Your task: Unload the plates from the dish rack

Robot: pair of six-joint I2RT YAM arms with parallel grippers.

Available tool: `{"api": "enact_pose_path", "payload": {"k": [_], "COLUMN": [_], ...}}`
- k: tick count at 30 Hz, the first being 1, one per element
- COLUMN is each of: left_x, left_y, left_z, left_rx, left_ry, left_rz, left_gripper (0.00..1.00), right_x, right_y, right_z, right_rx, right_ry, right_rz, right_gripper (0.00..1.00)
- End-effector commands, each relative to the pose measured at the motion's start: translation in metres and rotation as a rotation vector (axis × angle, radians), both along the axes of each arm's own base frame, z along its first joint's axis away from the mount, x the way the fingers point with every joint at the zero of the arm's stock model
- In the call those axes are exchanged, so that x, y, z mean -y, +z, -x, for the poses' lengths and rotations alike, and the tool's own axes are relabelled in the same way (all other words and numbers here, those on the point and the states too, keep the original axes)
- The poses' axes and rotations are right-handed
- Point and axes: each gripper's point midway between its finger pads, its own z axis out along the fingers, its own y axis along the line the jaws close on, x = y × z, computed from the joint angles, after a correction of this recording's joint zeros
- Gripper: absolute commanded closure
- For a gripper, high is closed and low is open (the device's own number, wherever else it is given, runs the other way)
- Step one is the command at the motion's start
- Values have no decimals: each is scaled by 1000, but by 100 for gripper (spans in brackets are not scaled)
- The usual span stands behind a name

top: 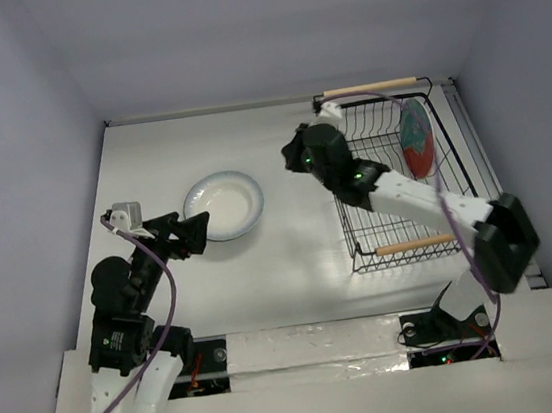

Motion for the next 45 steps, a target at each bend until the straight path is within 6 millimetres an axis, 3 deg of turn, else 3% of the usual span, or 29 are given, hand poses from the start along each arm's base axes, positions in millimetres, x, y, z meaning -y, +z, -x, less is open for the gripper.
{"api": "enact_pose_path", "payload": {"k": [1,2,4,6,7,8,10,16,18,22,29,34,40,41,45], "left_x": [3,4,6,5,5,7,9,13,13,15,18,16,16,16,16], "left_y": [9,10,12,12,13,13,13,12,12,11,12,14,14,14,14], "left_z": [2,3,5,6,6,8,9,10,9,10,11,13,13,13,12], "left_rx": [53,57,65,68,70,71,73,67,65,65,65,74,76,75,72], "left_ry": [-20,-23,-36,-34,-34,-43,-52,-69,-69,-82,-92,-86,-88,-86,-88], "left_rz": [12,13,15,16,18,19,20,17,18,16,16,18,17,19,18], "left_gripper": [24,24,24,24,24,24,24,24,24,24,24,24,24,24,24], "right_x": [116,159,212,267,285,304,327,361,359,377,383,389,395,393,378], "right_y": [39,42,42,44,42,43,34,14,3,-11,-22,-24,-19,-16,7], "right_z": [-1,-8,2,5,13,17,22,10,0,-4,-22,-27,-22,-22,-21], "right_rx": [92,89,76,62,54,43,-8,-122,-154,-211,-240,-269,-273,-265,-209], "right_ry": [-239,-339,-428,-545,-584,-653,-715,-811,-786,-834,-821,-846,-862,-861,-841], "right_rz": [227,256,310,357,382,422,501,565,579,603,620,677,722,728,755], "right_gripper": [100,100,100,92,83,61,46,44,45,47,50,60,84,91,100]}}
